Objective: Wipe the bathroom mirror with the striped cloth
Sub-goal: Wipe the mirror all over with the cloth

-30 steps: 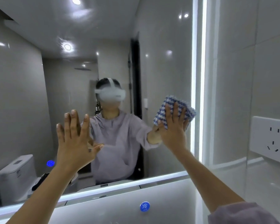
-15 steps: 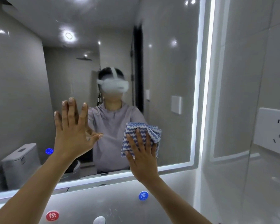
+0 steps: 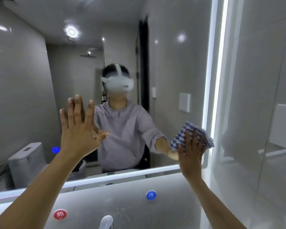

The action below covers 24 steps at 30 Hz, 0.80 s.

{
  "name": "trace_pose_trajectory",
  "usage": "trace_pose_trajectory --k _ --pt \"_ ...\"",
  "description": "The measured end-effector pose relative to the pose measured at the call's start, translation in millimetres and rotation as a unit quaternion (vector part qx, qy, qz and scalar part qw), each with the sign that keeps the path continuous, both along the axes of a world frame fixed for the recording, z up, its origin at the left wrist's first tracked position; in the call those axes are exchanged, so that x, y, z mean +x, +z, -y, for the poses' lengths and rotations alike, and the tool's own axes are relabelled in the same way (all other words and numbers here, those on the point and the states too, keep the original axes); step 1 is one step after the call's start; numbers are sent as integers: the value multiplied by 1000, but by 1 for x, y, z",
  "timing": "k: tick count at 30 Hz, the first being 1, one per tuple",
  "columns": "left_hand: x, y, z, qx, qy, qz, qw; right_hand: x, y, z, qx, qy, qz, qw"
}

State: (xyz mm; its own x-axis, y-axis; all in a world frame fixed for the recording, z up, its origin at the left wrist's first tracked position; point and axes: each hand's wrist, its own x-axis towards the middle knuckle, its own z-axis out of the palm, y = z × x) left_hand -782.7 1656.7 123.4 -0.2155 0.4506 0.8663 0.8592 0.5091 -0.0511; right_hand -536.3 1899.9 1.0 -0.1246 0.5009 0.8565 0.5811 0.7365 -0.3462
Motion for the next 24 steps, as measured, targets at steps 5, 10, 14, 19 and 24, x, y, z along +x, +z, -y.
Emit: trace_pose_trajectory --k 5,10,14,19,24 --pt "3 1 0 3 -3 6 1000 5 1 -6 -108 -18 -40 993" --pt "2 1 1 0 -6 2 1000 -7 2 2 -93 -49 -65 992" --pt "1 1 1 -9 -5 5 1000 -23 4 23 -71 -62 -114 989" --pt "0 1 0 -9 -6 7 1000 -45 -6 51 -79 -35 -117 989" --pt "-3 1 0 -12 -4 4 1000 -69 -44 84 -35 70 -11 997"
